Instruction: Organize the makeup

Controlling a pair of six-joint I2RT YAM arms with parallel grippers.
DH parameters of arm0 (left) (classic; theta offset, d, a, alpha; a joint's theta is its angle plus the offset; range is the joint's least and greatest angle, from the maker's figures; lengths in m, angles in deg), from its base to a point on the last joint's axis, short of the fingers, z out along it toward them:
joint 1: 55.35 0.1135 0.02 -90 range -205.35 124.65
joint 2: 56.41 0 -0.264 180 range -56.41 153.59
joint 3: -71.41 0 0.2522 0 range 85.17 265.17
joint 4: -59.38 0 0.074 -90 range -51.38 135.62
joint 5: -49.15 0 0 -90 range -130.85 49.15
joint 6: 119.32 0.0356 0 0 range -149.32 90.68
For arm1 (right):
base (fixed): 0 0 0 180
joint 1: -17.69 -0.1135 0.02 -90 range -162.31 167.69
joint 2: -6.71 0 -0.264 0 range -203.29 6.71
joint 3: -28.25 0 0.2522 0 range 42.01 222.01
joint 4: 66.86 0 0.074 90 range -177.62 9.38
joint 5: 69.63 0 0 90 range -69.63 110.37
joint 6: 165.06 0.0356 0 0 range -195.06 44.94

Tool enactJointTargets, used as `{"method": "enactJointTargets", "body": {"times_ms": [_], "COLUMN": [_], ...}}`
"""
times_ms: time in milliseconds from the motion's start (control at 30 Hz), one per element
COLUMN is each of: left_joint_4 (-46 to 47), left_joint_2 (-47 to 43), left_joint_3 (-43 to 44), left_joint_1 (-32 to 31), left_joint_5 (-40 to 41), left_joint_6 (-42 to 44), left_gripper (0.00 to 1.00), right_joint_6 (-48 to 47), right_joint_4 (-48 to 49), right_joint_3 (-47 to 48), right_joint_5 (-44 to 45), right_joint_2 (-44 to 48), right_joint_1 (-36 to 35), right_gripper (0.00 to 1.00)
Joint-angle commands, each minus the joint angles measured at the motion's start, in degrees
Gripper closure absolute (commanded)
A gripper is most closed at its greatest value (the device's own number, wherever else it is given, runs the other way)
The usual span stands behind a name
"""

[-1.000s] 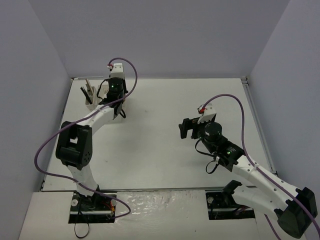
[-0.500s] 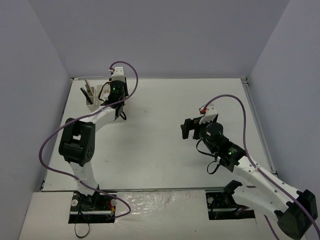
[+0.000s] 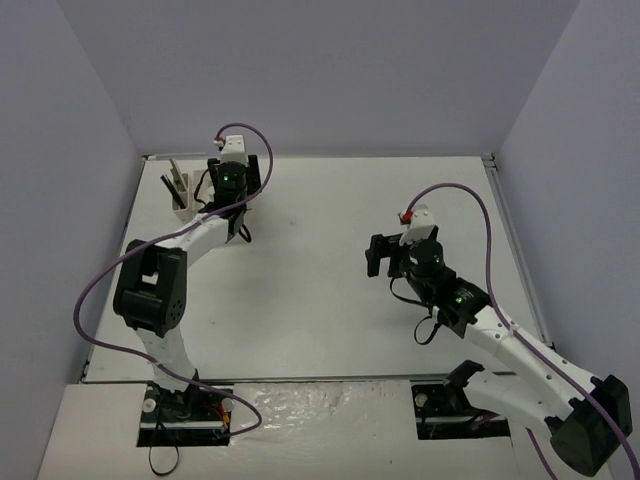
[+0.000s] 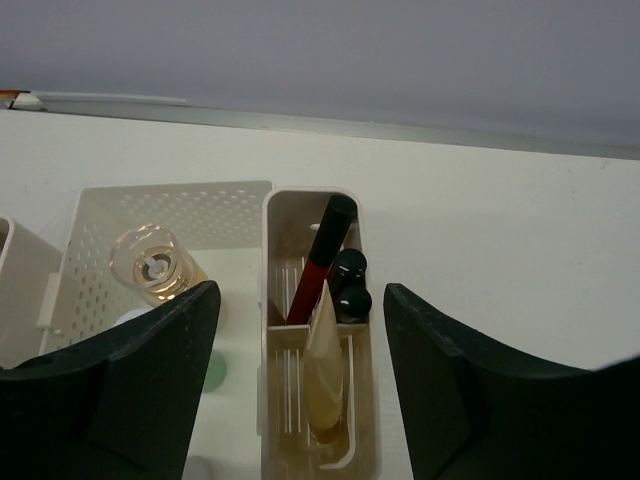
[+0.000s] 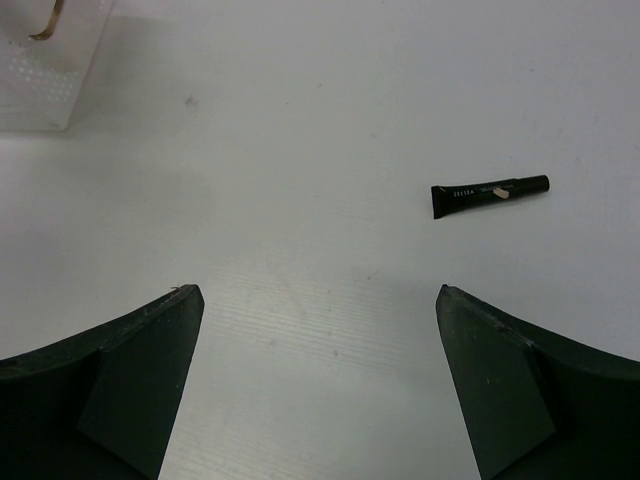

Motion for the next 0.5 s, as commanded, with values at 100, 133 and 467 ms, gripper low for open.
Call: {"method": "enactJointTargets", "body": {"times_ms": [100,133,467], "left_joint_4": [-5.3,-6.5,-35.1], "left_joint_2": [-14.9,-16.8,-29.1], "left_joint_3": [1.0,0.8,5.1], "left_joint_1": [0.9,1.0,1.1], "left_joint_5": [0.2,-0.2,-5.5], "left_joint_6": [-2.4,-2.6,-11.1], "left_gripper": [0.19,0.16,0.12], "right_joint_6": [3.9,4.3,4.0], "right_joint_4": [-5.7,-6.0,-6.6], "right_joint_3": [12.0,12.8,25.7], "right_joint_5": [-2.4,-3.2,-3.4], "right_joint_2": [-12.1,-14.6,-36.7], "right_joint_1": [12.3,14.9,28.0], "right_gripper": [0.00,0.00,0.09]}}
